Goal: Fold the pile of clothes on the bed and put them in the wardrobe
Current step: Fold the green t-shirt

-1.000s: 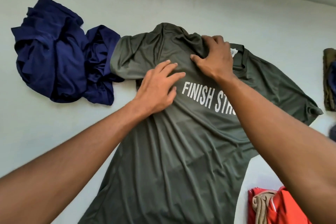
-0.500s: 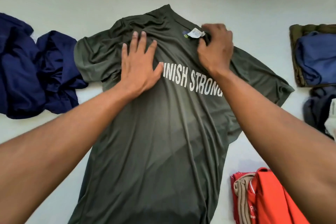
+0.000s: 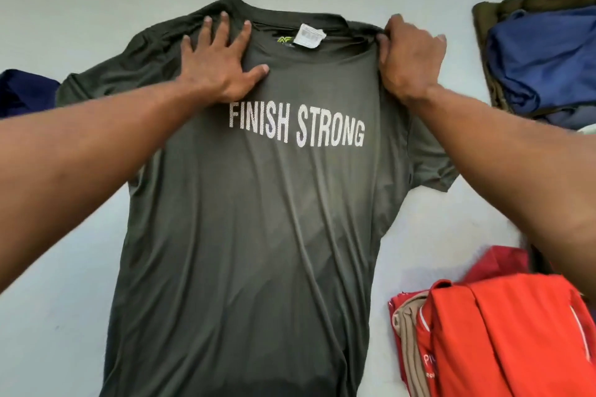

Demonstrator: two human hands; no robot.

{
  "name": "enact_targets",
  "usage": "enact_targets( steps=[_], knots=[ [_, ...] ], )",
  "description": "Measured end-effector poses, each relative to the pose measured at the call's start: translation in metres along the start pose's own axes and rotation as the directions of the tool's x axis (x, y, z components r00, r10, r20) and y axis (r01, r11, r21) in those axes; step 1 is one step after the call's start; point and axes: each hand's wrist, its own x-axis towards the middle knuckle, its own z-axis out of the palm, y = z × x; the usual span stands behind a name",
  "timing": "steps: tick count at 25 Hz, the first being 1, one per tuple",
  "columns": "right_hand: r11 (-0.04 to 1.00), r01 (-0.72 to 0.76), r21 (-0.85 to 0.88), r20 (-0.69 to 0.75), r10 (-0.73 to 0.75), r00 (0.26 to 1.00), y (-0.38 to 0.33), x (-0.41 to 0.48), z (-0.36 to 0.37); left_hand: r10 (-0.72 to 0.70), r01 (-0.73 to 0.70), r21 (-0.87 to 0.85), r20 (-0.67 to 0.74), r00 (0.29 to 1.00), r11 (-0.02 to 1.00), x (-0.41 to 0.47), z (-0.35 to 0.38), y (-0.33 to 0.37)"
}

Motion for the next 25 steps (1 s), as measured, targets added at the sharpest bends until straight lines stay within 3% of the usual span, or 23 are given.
enact_targets(
  steps=[2, 4, 6, 9, 12, 15, 19, 22, 23, 25],
  knots=[
    [0.999, -0.044, 0.016, -0.06, 0.045, 0.997, -0.01, -0.005, -0.001, -0.062, 0.059, -0.062, -0.061, 0.996, 0.996, 0.003, -0.003, 0.001],
    [0.984, -0.077, 0.162, -0.155, 0.102, 0.983, -0.028, -0.031, -0.004, -0.062, 0.019, -0.17, -0.249, 0.966, 0.985, -0.012, 0.002, -0.005],
    [0.944, -0.049, 0.327, -0.182, 0.114, 0.977, -0.053, -0.093, -0.003, 0.09, -0.181, -0.205, -0.388, 0.917, 0.962, -0.058, 0.024, -0.008],
    [0.904, -0.005, 0.428, -0.046, 0.027, 0.999, -0.1, -0.239, 0.012, 0.25, -0.319, -0.179, -0.326, 0.912, 0.931, -0.173, 0.091, -0.014],
    [0.954, -0.031, 0.297, 0.189, -0.027, 0.982, -0.116, -0.382, 0.03, 0.161, -0.182, -0.091, -0.2, 0.967, 0.979, -0.309, 0.164, -0.039],
    [0.962, -0.2, 0.187, 0.249, 0.15, 0.957, -0.084, -0.468, 0.037, -0.099, 0.077, -0.162, -0.131, 0.986, 0.984, -0.415, 0.207, -0.077],
    [0.853, -0.383, 0.355, 0.212, 0.325, 0.922, -0.059, -0.53, 0.023, -0.351, 0.281, -0.416, -0.101, 0.931, 0.865, -0.459, 0.208, -0.093],
    [0.536, -0.652, 0.537, 0.379, 0.537, 0.754, -0.056, -0.545, 0.005, -0.518, 0.388, -0.663, 0.0, 0.855, 0.64, -0.457, 0.194, -0.095],
    [0.428, -0.74, 0.518, 0.479, 0.572, 0.666, -0.054, -0.547, -0.001, -0.545, 0.437, -0.714, 0.093, 0.833, 0.547, -0.457, 0.189, -0.094],
    [0.359, -0.858, 0.369, 0.627, 0.586, 0.514, -0.051, -0.554, -0.008, -0.527, 0.541, -0.698, 0.27, 0.806, 0.469, -0.46, 0.181, -0.089]
  ],
)
